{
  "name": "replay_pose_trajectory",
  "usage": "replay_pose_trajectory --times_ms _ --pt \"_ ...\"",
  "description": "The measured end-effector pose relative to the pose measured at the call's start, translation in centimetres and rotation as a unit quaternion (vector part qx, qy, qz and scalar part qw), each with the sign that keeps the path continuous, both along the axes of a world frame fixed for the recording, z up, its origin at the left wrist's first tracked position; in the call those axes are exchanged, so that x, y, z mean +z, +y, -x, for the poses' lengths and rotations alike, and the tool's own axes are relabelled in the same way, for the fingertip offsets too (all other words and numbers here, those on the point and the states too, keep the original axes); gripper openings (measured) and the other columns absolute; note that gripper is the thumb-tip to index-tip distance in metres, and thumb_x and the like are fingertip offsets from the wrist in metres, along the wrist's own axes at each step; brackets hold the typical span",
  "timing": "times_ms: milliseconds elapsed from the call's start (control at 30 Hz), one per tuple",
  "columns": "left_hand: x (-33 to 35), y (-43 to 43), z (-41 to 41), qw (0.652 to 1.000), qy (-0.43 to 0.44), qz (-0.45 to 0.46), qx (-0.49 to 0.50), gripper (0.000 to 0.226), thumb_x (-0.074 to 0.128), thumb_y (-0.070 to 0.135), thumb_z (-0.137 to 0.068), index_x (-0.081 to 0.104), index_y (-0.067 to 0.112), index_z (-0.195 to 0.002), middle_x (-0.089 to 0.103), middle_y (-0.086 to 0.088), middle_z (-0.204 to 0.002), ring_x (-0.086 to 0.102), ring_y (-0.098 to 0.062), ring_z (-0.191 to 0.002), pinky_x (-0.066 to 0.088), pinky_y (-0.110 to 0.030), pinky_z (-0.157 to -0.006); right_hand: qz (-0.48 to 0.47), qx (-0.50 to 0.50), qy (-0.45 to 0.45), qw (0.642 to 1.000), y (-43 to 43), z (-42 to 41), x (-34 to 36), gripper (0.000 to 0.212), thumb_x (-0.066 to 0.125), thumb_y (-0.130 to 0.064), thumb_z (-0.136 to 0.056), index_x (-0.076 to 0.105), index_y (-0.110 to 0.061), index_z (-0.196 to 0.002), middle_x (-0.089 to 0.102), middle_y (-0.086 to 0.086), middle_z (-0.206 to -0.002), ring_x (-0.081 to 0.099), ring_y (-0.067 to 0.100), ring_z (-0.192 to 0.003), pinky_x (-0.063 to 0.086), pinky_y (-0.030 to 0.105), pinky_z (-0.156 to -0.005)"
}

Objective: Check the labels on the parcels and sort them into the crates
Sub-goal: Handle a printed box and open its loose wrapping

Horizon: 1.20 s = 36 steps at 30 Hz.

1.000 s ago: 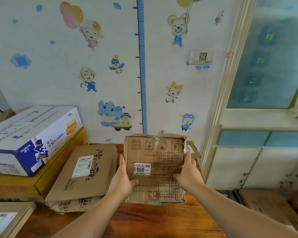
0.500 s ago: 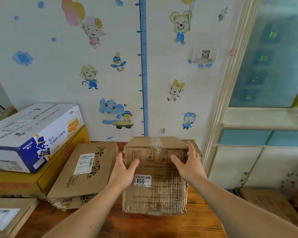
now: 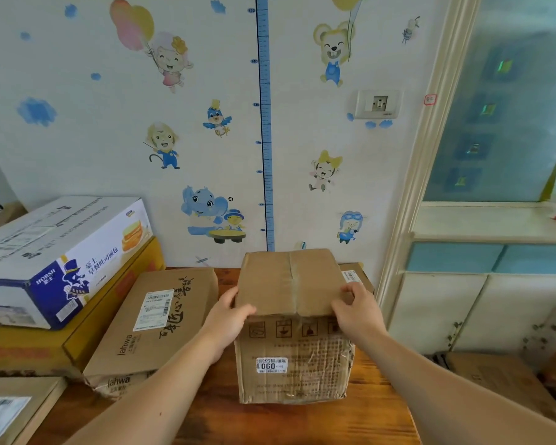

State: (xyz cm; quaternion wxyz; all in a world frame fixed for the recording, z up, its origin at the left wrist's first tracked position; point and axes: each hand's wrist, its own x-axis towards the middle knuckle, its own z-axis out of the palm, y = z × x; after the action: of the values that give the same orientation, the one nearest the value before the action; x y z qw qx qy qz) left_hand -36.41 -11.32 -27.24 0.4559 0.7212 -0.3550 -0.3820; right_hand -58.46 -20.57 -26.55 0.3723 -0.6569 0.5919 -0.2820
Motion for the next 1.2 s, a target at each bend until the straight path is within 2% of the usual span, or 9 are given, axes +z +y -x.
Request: replay_pose_trajectory --times_ms 133,233,333,400,467,533,667,967,1200 --pt "-1.3 0.4 0.2 0.999 -0.026 -0.031 -0.020 0.066 0.058 0.015 -0.091 0.032 0.027 -0.151 0.054 0.013 -0.113 0.055 -0.009 -0.101 0.046 -0.031 -0.085 -0.034 0.042 0.065 0.996 0.6 0.2 -1.6 0.059 0.050 -0.027 -0.095 0.028 -0.027 -0.151 0.035 0.005 -0.141 0.049 0.016 -0.093 0.039 0.017 -0.053" --pt "-1.9 0.5 0.4 0.996 -0.078 -0.047 -0.023 0.068 0.061 0.030 -0.093 0.027 0.026 -0.152 0.053 0.010 -0.128 0.055 -0.014 -0.112 0.047 -0.032 -0.092 -0.029 0.062 0.105 0.992 0.9 0.1 -2.0 0.059 0.050 -0.038 -0.096 0.027 -0.027 -0.150 0.033 0.005 -0.137 0.050 0.017 -0.096 0.044 0.018 -0.058" --pt "-1.9 -0.4 0.4 0.982 -0.162 -0.081 -0.051 0.079 0.058 0.046 -0.093 0.016 0.022 -0.157 0.031 -0.003 -0.157 0.043 -0.022 -0.135 0.040 -0.037 -0.109 0.007 0.081 0.187 0.979 0.5 -0.4 -1.6 0.058 0.047 -0.048 -0.096 0.031 -0.027 -0.147 0.033 0.005 -0.140 0.046 0.024 -0.118 0.054 0.035 -0.089" --pt "-1.5 -1.0 0.7 0.958 -0.239 -0.124 -0.095 0.078 0.051 0.051 -0.096 0.011 0.023 -0.158 0.007 -0.006 -0.164 0.022 -0.026 -0.148 0.026 -0.038 -0.117 0.051 0.127 0.264 0.955 0.2 -1.1 -1.5 0.056 0.041 -0.053 -0.097 0.034 -0.026 -0.146 0.029 0.005 -0.149 0.030 0.027 -0.137 0.038 0.045 -0.111" --pt "-1.0 -1.6 0.8 0.924 -0.323 -0.144 -0.143 0.073 0.042 0.055 -0.098 0.010 0.027 -0.157 -0.007 -0.004 -0.165 0.000 -0.026 -0.152 0.013 -0.043 -0.122 0.075 0.181 0.311 0.930 0.0 -1.7 -1.2 0.057 0.033 -0.055 -0.100 0.032 -0.026 -0.149 0.021 0.002 -0.158 0.011 0.026 -0.149 0.016 0.051 -0.121" --pt "-0.6 -2.2 0.9 0.886 -0.395 -0.151 -0.191 0.066 0.035 0.056 -0.100 0.011 0.031 -0.157 -0.011 0.001 -0.164 -0.013 -0.023 -0.151 0.007 -0.048 -0.121 0.078 0.217 0.345 0.910 -0.1 -2.3 -1.0 0.059 0.025 -0.055 -0.101 0.022 -0.028 -0.154 0.011 0.001 -0.163 -0.003 0.026 -0.152 0.003 0.054 -0.121" --pt "-0.6 -3.5 1.0 0.851 -0.426 -0.174 -0.253 0.061 0.027 0.054 -0.102 0.006 0.036 -0.156 -0.012 0.007 -0.164 -0.018 -0.020 -0.150 0.003 -0.052 -0.120 0.070 0.254 0.381 0.886 -0.2 -3.3 -1.0 0.058 0.017 -0.053 -0.103 0.007 -0.034 -0.156 -0.006 0.000 -0.166 -0.013 0.026 -0.151 0.000 0.058 -0.120" --pt "-1.5 -3.6 2.0 0.822 -0.451 -0.218 -0.270 0.058 0.019 0.054 -0.102 0.007 0.037 -0.156 -0.011 0.007 -0.164 -0.017 -0.020 -0.150 -0.001 -0.057 -0.118 0.039 0.261 0.423 0.867 -0.5 -3.7 -1.5 0.055 0.016 -0.053 -0.102 0.015 -0.037 -0.155 -0.002 -0.001 -0.166 -0.012 0.029 -0.151 0.003 0.062 -0.117" --pt "-0.4 -3.9 1.5 0.835 -0.440 -0.198 -0.265 0.061 0.024 0.056 -0.101 0.005 0.037 -0.156 -0.013 0.006 -0.164 -0.017 -0.021 -0.150 0.000 -0.054 -0.120 0.046 0.262 0.396 0.879 -0.9 -3.4 -0.5 0.057 0.020 -0.056 -0.102 0.012 -0.037 -0.155 -0.004 0.000 -0.166 -0.010 0.028 -0.151 0.005 0.058 -0.120"
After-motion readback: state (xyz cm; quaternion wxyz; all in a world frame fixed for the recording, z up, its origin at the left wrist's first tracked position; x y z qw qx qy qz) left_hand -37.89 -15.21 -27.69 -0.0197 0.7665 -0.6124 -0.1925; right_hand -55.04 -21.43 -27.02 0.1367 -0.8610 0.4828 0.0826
